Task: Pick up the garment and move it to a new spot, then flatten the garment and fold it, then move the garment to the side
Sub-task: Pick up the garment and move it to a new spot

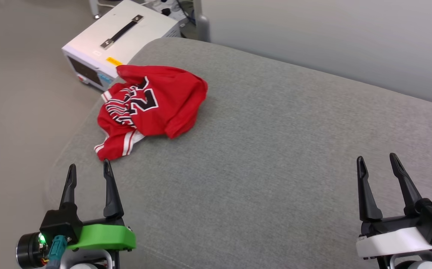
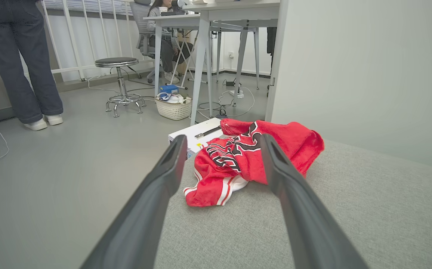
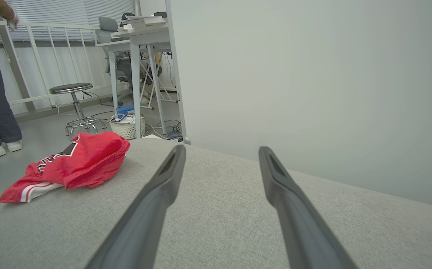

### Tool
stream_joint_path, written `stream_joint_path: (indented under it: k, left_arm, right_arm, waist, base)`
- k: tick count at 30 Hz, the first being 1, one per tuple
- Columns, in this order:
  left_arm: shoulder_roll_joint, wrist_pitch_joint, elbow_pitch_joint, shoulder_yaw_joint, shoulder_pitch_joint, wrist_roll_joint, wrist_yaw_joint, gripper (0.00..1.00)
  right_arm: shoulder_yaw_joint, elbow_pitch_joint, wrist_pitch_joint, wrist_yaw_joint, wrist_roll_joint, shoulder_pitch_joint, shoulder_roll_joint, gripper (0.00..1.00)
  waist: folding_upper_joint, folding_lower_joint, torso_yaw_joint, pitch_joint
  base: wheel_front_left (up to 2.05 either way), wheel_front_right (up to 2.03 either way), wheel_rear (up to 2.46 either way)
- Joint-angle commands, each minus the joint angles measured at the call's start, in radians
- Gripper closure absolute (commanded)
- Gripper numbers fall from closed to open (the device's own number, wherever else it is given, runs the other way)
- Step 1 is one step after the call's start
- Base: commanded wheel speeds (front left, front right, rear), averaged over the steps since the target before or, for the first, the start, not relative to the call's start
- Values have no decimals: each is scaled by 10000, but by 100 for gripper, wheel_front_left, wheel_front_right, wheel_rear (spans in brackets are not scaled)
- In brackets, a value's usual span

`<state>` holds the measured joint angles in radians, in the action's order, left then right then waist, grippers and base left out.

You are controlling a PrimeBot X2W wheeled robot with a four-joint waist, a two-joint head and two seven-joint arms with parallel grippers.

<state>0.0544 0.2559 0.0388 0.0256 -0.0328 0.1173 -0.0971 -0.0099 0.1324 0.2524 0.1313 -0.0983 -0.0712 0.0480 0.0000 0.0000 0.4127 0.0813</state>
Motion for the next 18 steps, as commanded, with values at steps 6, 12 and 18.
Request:
stream_joint_path:
  k: [6, 12, 18]
  left_arm:
    - [-41, 59, -127, 30, -17, 206, -98, 0]
    - [-41, 59, -231, 83, -50, 282, -117, 0]
    - [-35, 59, -276, 507, 478, 334, 272, 0]
  right_arm:
    - [40, 23, 93, -6, 75, 84, 22, 0]
    - [109, -2, 93, -6, 101, 80, 22, 0]
    - [143, 81, 93, -6, 235, 209, 22, 0]
  waist:
    - [0, 0, 772, 114]
    - [0, 0, 787, 92]
    - [0, 0, 485, 343]
  base:
    - [0, 0, 0]
    - [0, 0, 0]
    - [0, 0, 0]
